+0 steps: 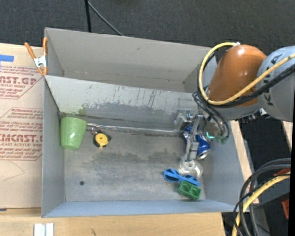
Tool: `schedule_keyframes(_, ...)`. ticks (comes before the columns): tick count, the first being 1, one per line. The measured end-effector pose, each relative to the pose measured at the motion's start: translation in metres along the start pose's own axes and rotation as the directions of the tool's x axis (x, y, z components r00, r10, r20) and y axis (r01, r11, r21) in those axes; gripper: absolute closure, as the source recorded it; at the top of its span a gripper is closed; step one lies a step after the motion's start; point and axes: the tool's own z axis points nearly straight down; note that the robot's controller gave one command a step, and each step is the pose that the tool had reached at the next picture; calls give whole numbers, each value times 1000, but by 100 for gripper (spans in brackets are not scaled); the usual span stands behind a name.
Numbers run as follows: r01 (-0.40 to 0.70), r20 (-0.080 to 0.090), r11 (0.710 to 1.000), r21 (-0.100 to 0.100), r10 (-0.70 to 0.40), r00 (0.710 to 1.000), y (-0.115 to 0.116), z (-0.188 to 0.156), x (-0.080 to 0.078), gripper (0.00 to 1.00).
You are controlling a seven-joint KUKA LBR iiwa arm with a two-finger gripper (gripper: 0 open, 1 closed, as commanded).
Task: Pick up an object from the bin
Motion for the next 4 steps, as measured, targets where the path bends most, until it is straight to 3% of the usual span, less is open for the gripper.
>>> schedule_keyframes(1,-153,0,988,-2,153,988,27,116,-4,0)
schedule_keyframes(2,-152,6,988,-1,152,988,26,112,-6,100)
schedule_keyframes(3,-236,12,972,-6,236,972,80,29,15,100)
schedule_keyframes(4,-239,10,971,-3,239,971,80,19,-5,100)
